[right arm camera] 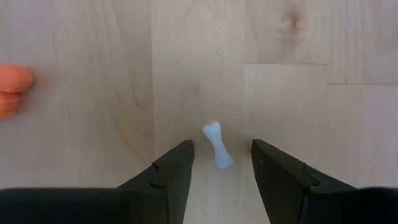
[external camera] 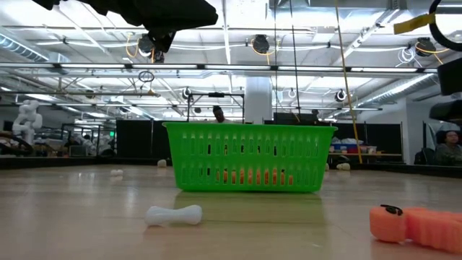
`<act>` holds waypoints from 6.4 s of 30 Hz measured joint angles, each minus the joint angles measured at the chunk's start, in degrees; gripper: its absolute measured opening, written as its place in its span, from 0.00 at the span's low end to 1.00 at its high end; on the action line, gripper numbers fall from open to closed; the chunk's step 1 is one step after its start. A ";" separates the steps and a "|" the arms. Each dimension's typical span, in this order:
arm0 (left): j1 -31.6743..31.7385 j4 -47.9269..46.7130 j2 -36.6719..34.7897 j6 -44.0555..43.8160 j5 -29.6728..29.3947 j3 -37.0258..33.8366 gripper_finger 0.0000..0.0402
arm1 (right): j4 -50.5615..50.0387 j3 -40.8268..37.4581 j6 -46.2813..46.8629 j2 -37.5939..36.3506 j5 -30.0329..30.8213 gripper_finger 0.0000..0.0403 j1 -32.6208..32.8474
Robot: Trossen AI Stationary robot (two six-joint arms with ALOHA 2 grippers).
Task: Sort Halloween decoration
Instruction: Put the white bone toy into the yellow basket
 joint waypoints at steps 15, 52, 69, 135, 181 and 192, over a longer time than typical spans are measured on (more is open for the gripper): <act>0.00 -0.02 0.00 -0.02 0.00 0.00 0.12 | 1.68 -0.09 -3.05 0.11 -4.09 0.10 -3.49; 0.00 -0.24 0.02 -0.22 0.00 0.00 0.12 | 32.05 -0.20 -14.78 -11.83 14.70 0.00 -1.04; 0.00 -0.21 0.02 -0.24 0.02 -0.02 0.12 | 89.46 -8.44 -43.77 0.40 18.99 0.00 -6.91; 0.15 -0.45 0.02 1.55 0.02 -0.02 0.12 | 116.04 -17.07 -53.85 9.90 1.68 0.00 -25.50; 0.15 -2.14 0.02 1.62 0.00 -0.02 0.12 | 24.22 25.94 -44.00 3.01 -12.89 0.00 -60.92; 0.15 -1.96 0.02 1.73 -1.54 -0.02 0.12 | 23.14 25.94 -44.90 13.94 -14.77 0.05 -67.61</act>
